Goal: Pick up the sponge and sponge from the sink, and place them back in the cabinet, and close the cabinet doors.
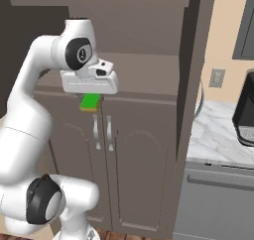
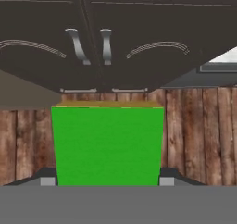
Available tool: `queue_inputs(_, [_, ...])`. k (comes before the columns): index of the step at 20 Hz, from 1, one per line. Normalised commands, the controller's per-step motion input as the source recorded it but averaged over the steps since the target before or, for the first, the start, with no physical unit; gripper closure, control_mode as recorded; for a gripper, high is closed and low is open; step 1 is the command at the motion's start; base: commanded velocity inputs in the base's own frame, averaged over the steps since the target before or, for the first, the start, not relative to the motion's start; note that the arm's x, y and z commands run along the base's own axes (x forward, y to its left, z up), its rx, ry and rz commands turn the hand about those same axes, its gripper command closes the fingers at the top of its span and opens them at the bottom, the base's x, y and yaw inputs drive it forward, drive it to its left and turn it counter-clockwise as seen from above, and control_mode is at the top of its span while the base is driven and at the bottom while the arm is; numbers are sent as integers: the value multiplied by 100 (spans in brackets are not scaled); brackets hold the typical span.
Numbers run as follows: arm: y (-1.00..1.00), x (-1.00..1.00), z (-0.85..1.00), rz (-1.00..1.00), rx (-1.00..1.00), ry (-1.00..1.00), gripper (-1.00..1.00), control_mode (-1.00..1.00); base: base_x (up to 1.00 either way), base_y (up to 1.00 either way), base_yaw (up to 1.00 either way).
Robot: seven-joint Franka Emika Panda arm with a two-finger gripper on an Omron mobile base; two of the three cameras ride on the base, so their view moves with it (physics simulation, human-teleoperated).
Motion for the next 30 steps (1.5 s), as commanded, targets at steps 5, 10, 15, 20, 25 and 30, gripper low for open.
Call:
queue_inputs(5, [0, 38, 24, 0, 0, -2, 100, -100, 0, 0, 0])
queue_inputs(10, [0, 27, 17, 0, 0, -5, 100, -100, 0, 0, 0])
queue_inputs(15, [0, 36, 4, 0, 0, -5, 100, -100, 0, 0, 0])
queue_inputs(20, [0, 37, 0, 0, 0, -8, 100, -100, 0, 0, 0])
queue_inputs(25, [0, 33, -1, 0, 0, -11, 100, -100, 0, 0, 0])
queue_inputs(30, [0, 27, -14, 0, 0, -8, 100, -100, 0, 0, 0])
